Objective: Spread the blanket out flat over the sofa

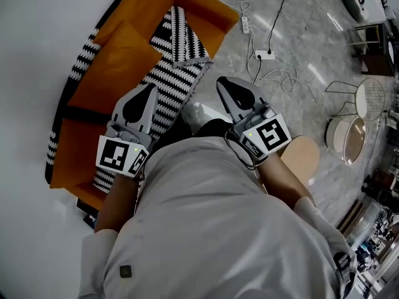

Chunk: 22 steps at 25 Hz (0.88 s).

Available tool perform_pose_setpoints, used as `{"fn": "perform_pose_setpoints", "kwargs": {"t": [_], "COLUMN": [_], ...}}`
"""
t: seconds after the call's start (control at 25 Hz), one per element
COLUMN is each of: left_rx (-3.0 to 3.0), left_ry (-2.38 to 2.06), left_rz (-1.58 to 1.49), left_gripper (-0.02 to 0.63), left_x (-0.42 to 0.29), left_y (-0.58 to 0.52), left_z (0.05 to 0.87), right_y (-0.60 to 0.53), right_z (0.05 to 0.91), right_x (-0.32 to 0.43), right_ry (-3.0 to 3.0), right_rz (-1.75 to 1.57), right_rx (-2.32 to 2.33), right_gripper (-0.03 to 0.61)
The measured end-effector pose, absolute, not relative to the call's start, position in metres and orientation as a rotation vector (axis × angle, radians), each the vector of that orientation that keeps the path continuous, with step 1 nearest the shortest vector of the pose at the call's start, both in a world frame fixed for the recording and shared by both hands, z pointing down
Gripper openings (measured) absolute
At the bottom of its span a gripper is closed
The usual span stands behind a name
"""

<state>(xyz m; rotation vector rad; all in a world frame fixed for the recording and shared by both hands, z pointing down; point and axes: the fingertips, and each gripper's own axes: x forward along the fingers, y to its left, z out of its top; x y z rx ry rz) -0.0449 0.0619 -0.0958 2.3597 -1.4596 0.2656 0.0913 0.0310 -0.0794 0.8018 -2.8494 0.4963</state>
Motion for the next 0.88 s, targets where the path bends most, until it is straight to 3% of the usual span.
{"fn": "perform_pose_setpoints", "kwargs": {"t": [0.56, 0.88], "left_rx": [2.289, 2.227], "left_ry": [-1.458, -1.427], "left_rz": [0.271, 0.346], "left_gripper": [0.009, 0.009], "left_x": [-0.097, -0.107], "left_y": [0.019, -0.018], "left_z": [-0.043, 0.024], "right_y": [-0.006, -0.049], "right_z": [-0.011, 0.093], "right_x": [0.013, -0.01], "right_ry": [-2.777, -2.706], "right_rz": [0.597, 0.63], "right_rx": [0.628, 0.551], "right_gripper": [0.028, 0.032]}}
